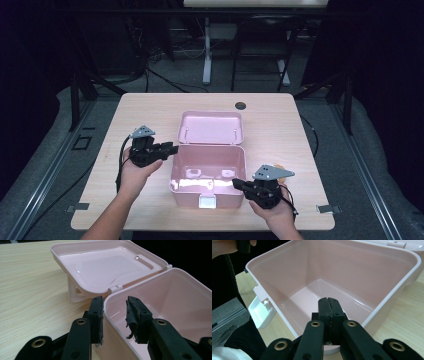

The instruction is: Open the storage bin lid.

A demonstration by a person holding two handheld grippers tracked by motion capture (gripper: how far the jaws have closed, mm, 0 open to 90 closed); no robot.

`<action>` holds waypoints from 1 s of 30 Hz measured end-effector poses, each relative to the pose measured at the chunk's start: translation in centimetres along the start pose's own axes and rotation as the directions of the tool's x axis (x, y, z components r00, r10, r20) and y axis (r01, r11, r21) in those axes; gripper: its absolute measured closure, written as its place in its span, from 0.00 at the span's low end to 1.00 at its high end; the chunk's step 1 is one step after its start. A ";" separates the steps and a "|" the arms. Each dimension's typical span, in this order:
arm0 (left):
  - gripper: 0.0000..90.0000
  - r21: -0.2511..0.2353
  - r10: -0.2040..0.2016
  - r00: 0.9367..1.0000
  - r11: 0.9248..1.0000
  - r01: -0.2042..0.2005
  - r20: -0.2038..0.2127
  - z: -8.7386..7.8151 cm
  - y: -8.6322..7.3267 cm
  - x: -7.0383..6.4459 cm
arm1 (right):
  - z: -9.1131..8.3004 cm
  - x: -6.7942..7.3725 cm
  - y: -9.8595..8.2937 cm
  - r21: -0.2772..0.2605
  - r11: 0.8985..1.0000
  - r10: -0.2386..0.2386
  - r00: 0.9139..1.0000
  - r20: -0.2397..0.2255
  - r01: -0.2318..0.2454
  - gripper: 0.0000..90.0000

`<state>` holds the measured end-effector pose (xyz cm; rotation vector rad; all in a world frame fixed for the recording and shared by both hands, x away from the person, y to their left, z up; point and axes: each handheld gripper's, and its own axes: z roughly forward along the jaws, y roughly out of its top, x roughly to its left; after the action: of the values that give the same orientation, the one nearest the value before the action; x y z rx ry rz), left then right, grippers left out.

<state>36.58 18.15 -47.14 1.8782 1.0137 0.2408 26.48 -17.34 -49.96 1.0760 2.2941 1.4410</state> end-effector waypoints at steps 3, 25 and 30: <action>0.73 0.004 0.006 1.000 1.000 -0.006 0.000 0.3 -0.3 0.0 | 0.0 0.0 0.0 0.000 1.000 0.003 1.000 -0.003 -0.003 1.00; 0.83 0.006 -0.017 1.000 1.000 0.017 -0.005 1.3 -1.2 0.2 | -0.1 -0.1 0.0 0.001 1.000 0.006 1.000 -0.002 -0.006 1.00; 0.83 0.000 -0.020 1.000 1.000 0.020 -0.003 1.3 -1.3 0.2 | -0.1 -0.1 0.0 -0.002 1.000 0.013 1.000 0.002 -0.013 0.99</action>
<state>36.70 17.69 -48.94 1.8676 1.0338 0.2315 26.46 -17.47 -49.92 1.0931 2.2877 1.4465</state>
